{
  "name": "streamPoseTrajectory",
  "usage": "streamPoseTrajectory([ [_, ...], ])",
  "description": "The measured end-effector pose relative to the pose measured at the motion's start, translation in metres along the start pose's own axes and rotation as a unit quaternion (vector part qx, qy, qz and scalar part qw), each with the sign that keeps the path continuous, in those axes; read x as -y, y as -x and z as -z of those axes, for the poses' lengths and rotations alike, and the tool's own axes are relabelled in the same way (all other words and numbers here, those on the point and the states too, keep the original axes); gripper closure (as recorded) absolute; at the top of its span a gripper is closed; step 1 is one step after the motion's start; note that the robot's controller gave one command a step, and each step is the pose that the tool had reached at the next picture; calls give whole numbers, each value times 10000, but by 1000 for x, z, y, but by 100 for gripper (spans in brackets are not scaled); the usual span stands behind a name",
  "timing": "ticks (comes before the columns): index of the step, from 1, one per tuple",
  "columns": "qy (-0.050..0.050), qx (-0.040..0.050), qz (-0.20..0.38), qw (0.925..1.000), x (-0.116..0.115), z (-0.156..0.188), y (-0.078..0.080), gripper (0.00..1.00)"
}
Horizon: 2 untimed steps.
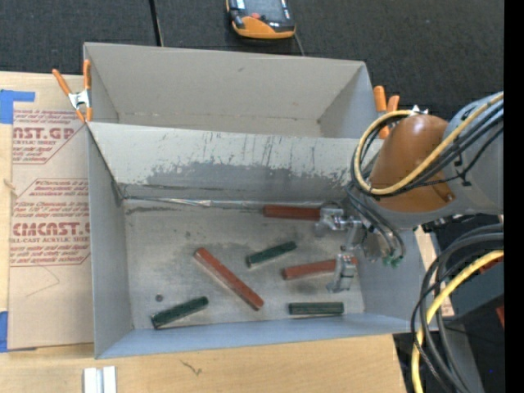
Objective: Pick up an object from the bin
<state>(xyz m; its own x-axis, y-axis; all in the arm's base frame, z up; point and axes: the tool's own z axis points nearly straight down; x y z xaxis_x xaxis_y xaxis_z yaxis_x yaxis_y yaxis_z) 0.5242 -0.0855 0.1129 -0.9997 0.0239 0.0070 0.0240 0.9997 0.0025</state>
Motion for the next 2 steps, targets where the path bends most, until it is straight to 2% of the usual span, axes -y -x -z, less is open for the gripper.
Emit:
streamPoseTrajectory([
  [1, -10, 66, -54, 10000, 2, 44, 5, 0],
  [2, -5, 72, -674, 9977, 10, -19, 13, 0],
])
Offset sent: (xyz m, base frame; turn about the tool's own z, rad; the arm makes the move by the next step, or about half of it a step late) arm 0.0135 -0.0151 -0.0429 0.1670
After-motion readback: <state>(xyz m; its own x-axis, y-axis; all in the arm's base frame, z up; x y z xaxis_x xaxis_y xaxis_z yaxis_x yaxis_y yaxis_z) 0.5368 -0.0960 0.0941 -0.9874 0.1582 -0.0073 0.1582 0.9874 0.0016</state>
